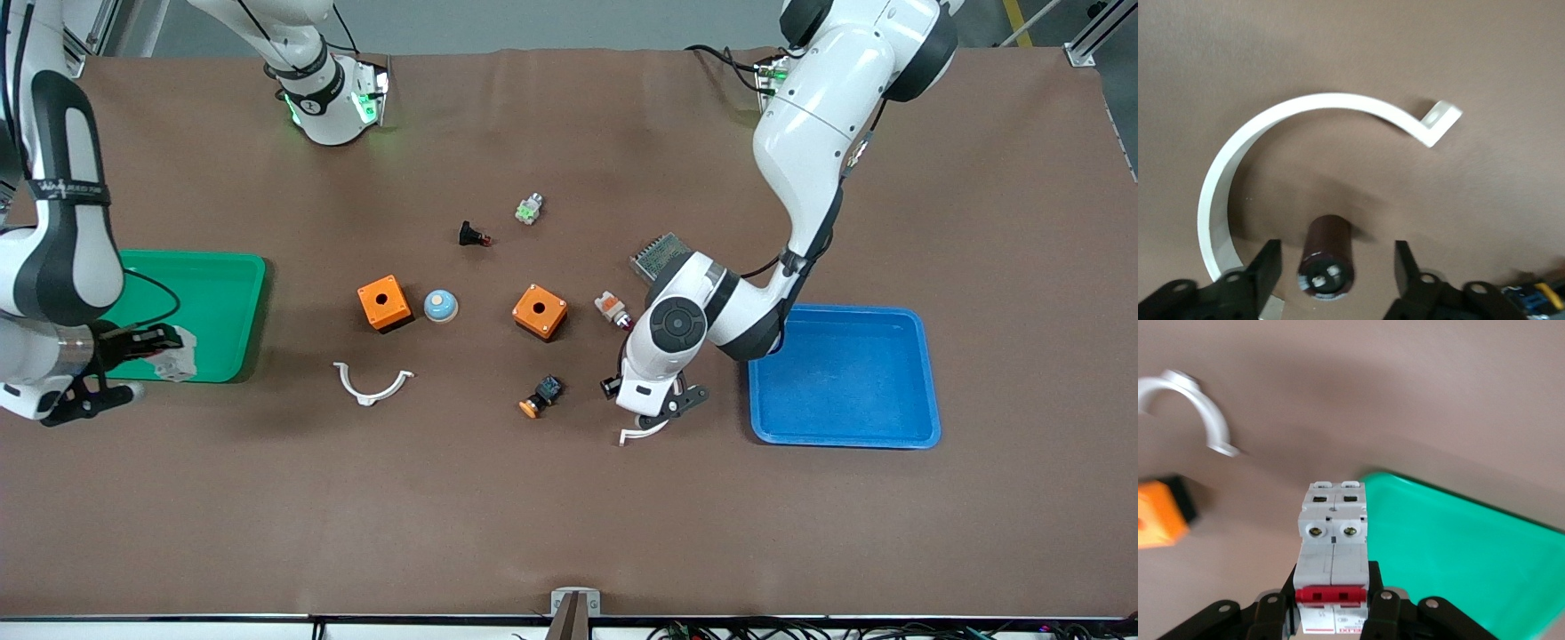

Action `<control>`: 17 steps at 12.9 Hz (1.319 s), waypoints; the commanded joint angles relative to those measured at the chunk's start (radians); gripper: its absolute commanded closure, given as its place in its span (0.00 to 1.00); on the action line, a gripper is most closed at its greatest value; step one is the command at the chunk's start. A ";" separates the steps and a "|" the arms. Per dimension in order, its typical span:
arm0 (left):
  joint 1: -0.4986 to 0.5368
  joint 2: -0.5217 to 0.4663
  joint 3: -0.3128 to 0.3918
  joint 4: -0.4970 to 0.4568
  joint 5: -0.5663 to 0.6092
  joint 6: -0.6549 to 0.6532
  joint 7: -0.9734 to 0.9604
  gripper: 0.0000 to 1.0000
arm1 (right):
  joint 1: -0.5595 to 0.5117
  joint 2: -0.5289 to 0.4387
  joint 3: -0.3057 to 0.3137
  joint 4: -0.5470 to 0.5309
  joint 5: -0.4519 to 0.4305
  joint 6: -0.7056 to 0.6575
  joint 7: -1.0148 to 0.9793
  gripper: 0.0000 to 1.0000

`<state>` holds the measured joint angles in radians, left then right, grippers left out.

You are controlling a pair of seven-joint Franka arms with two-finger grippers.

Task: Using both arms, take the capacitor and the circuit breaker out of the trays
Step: 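Carry the capacitor toward the white arc while the right gripper lifts the breaker, then release the capacitor beside the arc while the right gripper carries the breaker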

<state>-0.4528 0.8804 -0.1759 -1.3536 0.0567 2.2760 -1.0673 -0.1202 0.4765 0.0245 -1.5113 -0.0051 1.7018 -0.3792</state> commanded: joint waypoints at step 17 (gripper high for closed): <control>0.347 -0.632 0.102 -0.045 0.052 -0.625 0.815 0.00 | 0.540 0.287 -0.006 0.098 0.140 0.305 0.766 0.97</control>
<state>-0.1541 0.3190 -0.0599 -1.3353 0.1034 1.6666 -0.3576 0.4193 0.7343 0.0224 -1.4488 0.1115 2.0098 0.3815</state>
